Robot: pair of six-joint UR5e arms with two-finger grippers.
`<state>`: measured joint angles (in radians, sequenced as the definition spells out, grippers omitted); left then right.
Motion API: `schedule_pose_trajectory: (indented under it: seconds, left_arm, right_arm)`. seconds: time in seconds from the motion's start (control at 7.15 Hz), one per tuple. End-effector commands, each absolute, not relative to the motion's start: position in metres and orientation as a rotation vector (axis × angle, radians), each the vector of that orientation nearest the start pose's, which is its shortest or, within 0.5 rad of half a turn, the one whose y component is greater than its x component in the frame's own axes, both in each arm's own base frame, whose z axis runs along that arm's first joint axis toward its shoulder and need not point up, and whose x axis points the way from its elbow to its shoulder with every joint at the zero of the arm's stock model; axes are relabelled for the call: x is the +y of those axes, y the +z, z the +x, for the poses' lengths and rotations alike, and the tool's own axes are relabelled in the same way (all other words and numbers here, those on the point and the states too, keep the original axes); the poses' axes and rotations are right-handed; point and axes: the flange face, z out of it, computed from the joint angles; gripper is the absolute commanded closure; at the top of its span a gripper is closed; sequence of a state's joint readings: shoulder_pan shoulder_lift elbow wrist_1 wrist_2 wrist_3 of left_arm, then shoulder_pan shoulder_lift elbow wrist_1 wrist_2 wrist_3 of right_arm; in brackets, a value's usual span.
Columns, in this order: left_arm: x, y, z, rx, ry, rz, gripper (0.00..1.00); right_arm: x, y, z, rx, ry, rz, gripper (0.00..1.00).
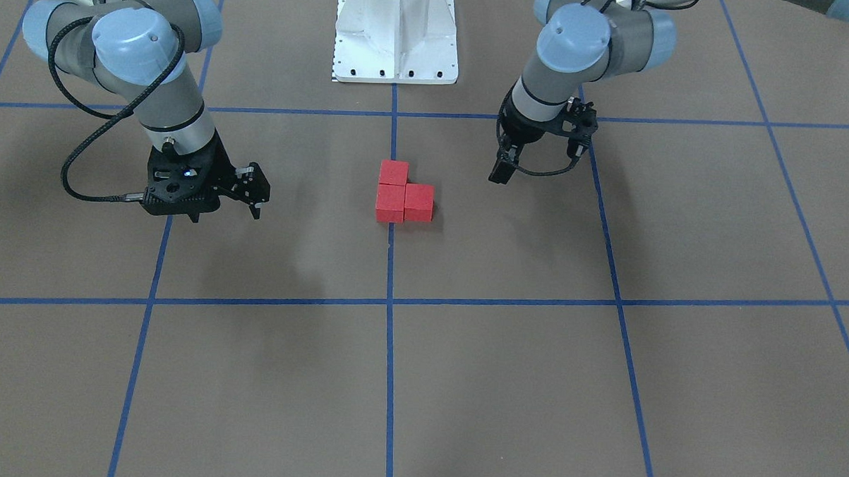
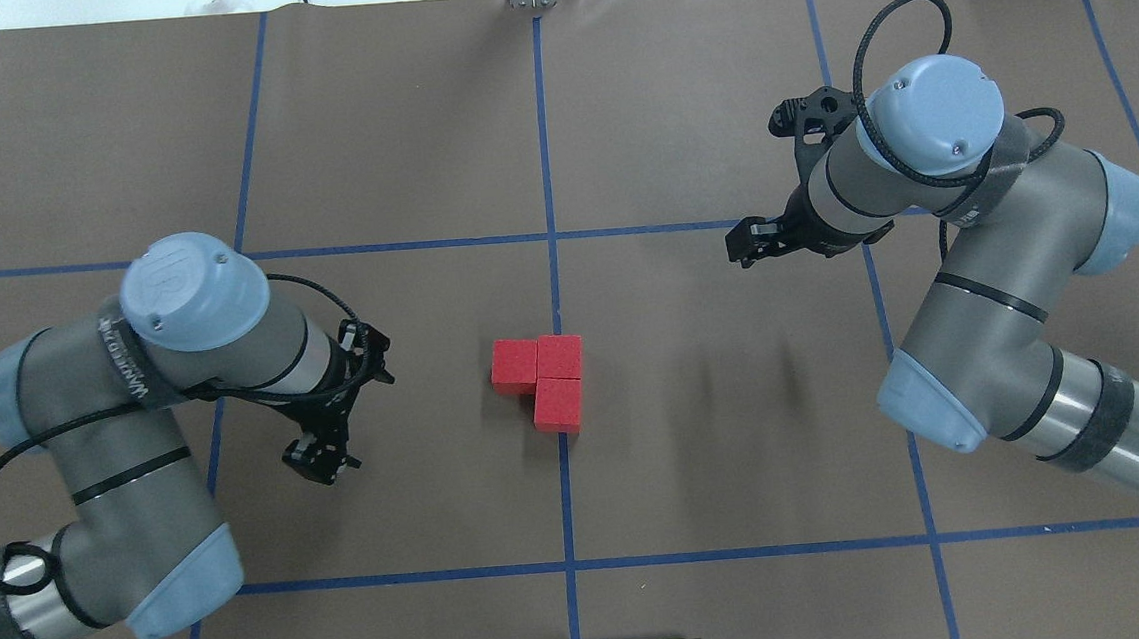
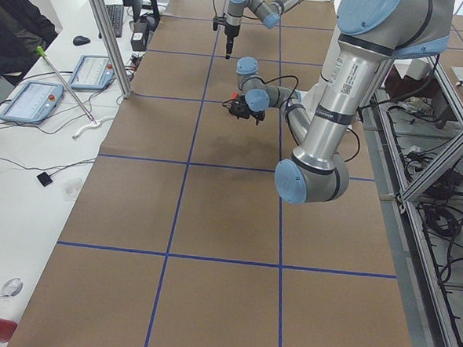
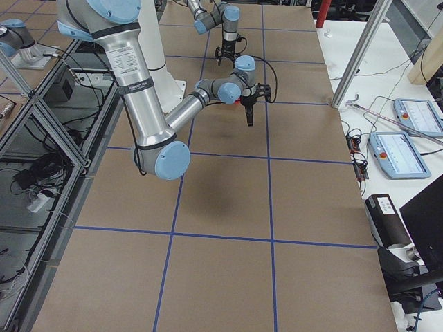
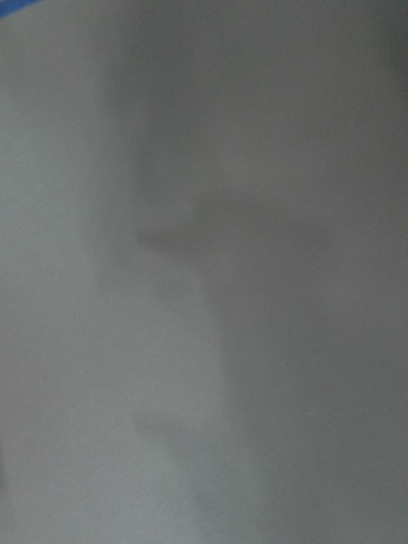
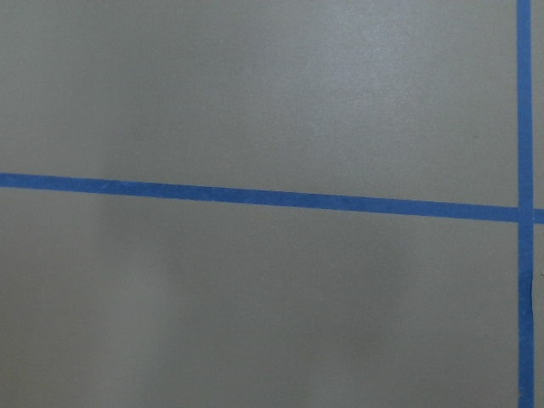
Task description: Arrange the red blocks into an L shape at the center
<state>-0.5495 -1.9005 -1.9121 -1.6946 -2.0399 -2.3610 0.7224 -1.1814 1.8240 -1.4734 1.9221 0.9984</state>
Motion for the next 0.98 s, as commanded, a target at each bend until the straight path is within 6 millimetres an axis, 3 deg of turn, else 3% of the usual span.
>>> schedule_pose_trajectory:
  seconds: [0.0,0.14,0.42,0.7,0.84]
  left_arm:
    - [-0.381,0.379,0.385,0.764,-0.866,-0.413,0.0]
    - [-0.385,0.419,0.345,0.809,-0.794,-0.345,0.0]
    - [-0.385,0.499,0.247,0.841,-0.619,-0.16,0.0]
    - [-0.416,0.557,0.162,0.815,-0.47,-0.069,0.0]
    - [-0.429,0.596,0.111,0.825,-0.355,-0.038,0.0]
  right_arm:
    - [-0.483,0.361,-0.364,-0.786,0.049,0.184,0.0]
    - [-0.482,0.388,-0.337,-0.819,0.065,0.192,0.0]
    - [-0.493,0.438,-0.252,-0.859,0.05,0.138,0.0]
    - [-0.502,0.503,-0.151,-0.83,-0.004,0.155,0.0]
    - [-0.513,0.551,-0.109,-0.841,-0.035,0.125,0.0]
